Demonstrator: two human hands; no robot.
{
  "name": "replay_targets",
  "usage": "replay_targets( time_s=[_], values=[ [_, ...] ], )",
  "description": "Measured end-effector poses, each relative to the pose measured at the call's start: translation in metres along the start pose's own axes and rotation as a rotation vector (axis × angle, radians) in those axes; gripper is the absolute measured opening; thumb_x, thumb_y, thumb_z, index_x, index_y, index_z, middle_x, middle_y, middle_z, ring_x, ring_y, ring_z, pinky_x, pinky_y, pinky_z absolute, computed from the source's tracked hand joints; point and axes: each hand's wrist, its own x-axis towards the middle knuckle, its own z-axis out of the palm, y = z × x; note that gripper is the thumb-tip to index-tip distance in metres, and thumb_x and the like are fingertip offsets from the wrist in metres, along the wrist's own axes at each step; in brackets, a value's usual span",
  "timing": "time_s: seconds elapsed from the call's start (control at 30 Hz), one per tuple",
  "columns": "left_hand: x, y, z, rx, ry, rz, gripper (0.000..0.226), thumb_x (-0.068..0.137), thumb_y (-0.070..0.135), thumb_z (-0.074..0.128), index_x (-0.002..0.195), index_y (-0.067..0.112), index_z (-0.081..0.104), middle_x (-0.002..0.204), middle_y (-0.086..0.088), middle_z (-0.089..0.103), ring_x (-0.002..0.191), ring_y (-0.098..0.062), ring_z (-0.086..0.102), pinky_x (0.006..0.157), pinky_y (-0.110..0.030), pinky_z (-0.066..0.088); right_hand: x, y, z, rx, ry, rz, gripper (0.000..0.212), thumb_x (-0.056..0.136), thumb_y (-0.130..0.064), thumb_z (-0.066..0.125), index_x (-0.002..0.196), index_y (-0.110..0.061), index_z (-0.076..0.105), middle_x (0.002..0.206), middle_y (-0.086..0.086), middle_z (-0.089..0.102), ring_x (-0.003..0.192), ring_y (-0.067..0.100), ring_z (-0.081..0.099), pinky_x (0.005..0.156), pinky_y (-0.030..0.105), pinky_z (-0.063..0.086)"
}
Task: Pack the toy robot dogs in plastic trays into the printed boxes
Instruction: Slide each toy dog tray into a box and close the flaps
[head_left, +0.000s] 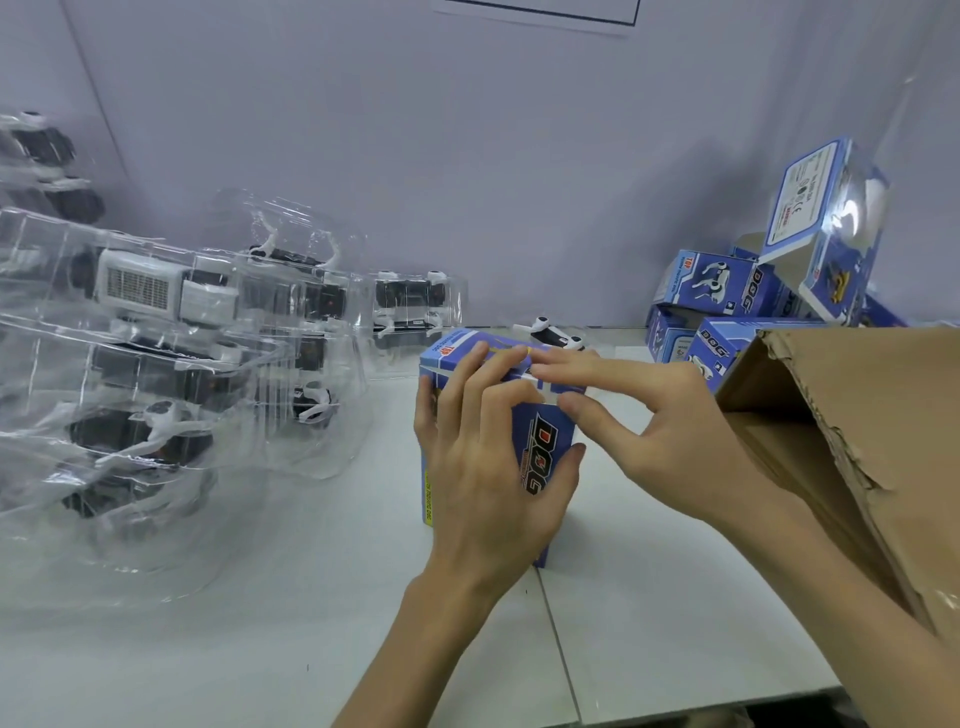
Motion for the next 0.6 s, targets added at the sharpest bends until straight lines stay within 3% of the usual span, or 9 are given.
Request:
replay_targets(
  time_s=[0.1, 0.23, 0.4, 0.5, 0.6],
  values=[
    [0.002, -0.007, -0.008, -0.013, -0.003, 0.046, 0.050, 0.082, 0.036, 0.070, 0.124, 0.014, 0.055, 0.137, 0.001, 0.059, 0.140, -0.020, 0.045, 0.122, -0.051, 0.016, -0.006, 0.004, 0.000, 0.020, -0.045, -0.034, 0.042, 0.087, -0.019, 0.074, 0.128, -0.021, 0.065, 0.132, -0.016, 0.061, 0.129, -0.007, 0.050, 0.104, 0.016, 0.043],
    [0.010, -0.023, -0.022, 0.080, -0.036, 0.119, 0.044, 0.088, 0.037, 0.067, 0.124, 0.012, 0.066, 0.133, 0.001, 0.062, 0.129, -0.017, 0.054, 0.122, -0.053, 0.015, -0.006, 0.009, 0.005, -0.005, -0.007, -0.069, 0.044, 0.084, -0.017, 0.078, 0.127, -0.019, 0.066, 0.131, -0.012, 0.063, 0.129, -0.003, 0.052, 0.108, 0.018, 0.040],
    [0.018, -0.033, -0.030, 0.014, -0.049, 0.163, 0.026, 0.089, 0.014, 0.070, 0.114, 0.012, 0.073, 0.121, 0.000, 0.068, 0.116, -0.020, 0.061, 0.116, -0.052, 0.032, -0.011, 0.014, 0.019, 0.039, 0.086, -0.082, 0.037, 0.087, -0.011, 0.073, 0.124, -0.016, 0.066, 0.129, -0.007, 0.065, 0.130, 0.004, 0.055, 0.114, 0.026, 0.036],
    [0.019, -0.035, -0.030, 0.003, -0.048, 0.163, 0.023, 0.086, 0.011, 0.074, 0.109, 0.010, 0.075, 0.115, -0.001, 0.071, 0.109, -0.024, 0.064, 0.112, -0.046, 0.038, -0.014, 0.015, 0.025, 0.073, 0.122, -0.081, 0.037, 0.087, -0.007, 0.070, 0.123, -0.015, 0.066, 0.128, -0.004, 0.066, 0.130, 0.006, 0.055, 0.115, 0.026, 0.035],
    [0.022, -0.037, -0.031, 0.013, -0.057, 0.172, 0.019, 0.085, 0.012, 0.076, 0.104, 0.009, 0.077, 0.110, -0.001, 0.073, 0.100, -0.028, 0.067, 0.097, -0.043, 0.047, -0.013, 0.015, 0.026, 0.087, 0.120, -0.065, 0.033, 0.087, -0.007, 0.070, 0.120, -0.014, 0.068, 0.125, -0.003, 0.067, 0.129, 0.006, 0.056, 0.114, 0.026, 0.035]
  ],
)
